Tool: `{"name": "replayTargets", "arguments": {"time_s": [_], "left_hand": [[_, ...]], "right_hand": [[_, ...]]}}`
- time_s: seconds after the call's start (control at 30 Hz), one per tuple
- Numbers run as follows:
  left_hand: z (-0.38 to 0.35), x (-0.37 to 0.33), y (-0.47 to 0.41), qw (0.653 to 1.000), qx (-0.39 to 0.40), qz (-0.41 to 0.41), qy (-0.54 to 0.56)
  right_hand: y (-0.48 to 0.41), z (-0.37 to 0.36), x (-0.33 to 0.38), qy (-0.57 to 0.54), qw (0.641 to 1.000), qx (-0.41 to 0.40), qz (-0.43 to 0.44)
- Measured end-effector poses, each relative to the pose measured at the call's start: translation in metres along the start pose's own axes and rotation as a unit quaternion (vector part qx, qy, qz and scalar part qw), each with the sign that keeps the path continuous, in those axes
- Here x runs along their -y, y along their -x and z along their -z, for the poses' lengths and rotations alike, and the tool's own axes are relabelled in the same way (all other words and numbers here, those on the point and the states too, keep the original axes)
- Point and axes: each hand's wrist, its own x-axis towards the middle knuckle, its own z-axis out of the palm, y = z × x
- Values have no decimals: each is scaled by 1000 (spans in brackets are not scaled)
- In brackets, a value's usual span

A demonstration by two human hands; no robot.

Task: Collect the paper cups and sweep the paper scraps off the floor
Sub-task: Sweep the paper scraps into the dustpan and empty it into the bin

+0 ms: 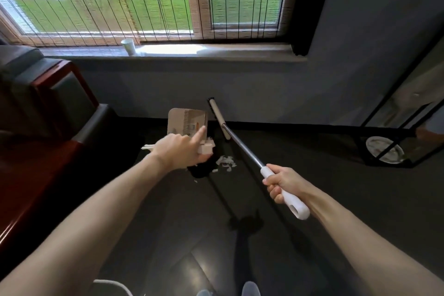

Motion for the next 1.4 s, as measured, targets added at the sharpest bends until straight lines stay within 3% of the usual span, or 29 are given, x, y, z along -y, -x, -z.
{"name": "replayTargets", "arguments": {"time_s": [0.1,0.27,0.37,0.5,0.87,1.0,1.1,1.23,1.4], "left_hand": [[22,23,8,991,-17,123,54],[58,51,40,972,-44,210,99],[69,64,72,883,-113,375,259],[67,73,131,801,-159,464,343],[-2,17,317,679,-76,592,429],[-19,-13,404,597,-84,647,467],[-27,-41,469,592,-87,661,454],[-33,-79,559,519,-127,702,471],[-53,-104,655,530,-116,724,427]], "right_hand": [[0,-3,11,7,1000,-3,7],[-3,-23,30,15,999,50,2],[-2,-40,43,2,995,94,-25],[14,-68,45,14,990,128,-49],[91,-180,-7,123,968,167,-143],[123,-229,-61,188,950,184,-168],[145,-264,-107,238,930,199,-198],[165,-314,-168,316,905,204,-197],[180,-383,-229,361,861,254,-254]]}}
